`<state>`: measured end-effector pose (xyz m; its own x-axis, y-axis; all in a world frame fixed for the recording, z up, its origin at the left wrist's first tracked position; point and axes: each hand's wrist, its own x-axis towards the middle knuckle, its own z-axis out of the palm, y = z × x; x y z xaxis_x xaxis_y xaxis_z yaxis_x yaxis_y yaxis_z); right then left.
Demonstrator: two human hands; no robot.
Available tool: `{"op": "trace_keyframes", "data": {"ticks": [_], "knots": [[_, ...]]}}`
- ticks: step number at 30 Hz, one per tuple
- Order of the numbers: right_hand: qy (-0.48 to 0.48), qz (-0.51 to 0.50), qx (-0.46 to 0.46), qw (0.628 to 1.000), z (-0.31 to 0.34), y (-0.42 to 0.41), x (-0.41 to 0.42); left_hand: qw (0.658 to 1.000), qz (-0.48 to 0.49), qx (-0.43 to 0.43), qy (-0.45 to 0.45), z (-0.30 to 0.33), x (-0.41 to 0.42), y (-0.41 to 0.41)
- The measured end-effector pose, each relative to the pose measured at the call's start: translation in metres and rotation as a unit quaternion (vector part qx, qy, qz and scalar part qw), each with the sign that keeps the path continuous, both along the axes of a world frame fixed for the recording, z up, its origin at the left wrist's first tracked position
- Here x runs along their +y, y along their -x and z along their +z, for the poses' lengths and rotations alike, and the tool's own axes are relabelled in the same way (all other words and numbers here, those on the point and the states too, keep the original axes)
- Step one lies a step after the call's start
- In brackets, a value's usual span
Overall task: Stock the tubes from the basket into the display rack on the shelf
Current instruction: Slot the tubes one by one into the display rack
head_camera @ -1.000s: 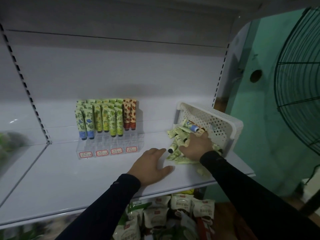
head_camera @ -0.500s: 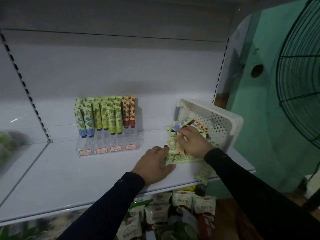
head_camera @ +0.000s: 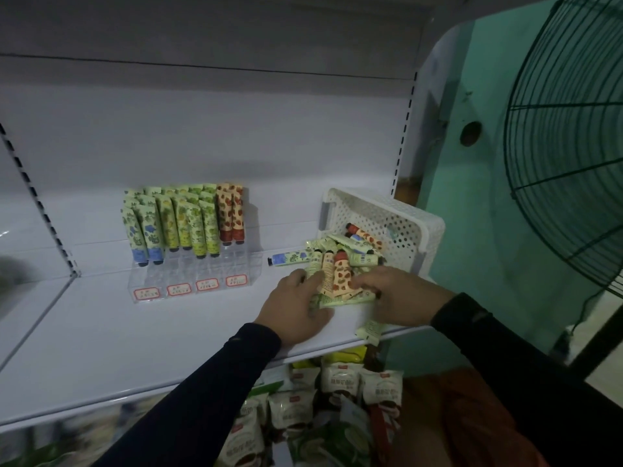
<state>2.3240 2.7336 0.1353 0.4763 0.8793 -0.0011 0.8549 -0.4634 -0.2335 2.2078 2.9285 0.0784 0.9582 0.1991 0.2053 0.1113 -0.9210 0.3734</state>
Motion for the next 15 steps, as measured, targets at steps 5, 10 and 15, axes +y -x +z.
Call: {"op": "trace_keyframes", "data": {"ticks": [5,10,15], "knots": [[0.047,0.025,0.011,0.999,0.001,0.001,-0.006,0.998,-0.019,0.022,-0.058,0.009,-0.010,-0.011],[0.025,0.049,-0.006,0.998,-0.004,-0.010,-0.005,0.991,-0.010,0.067,-0.113,0.003,-0.006,-0.018],[-0.047,0.060,-0.049,0.996,-0.022,-0.019,0.008,0.993,0.005,0.075,-0.090,0.004,0.006,-0.010]]}}
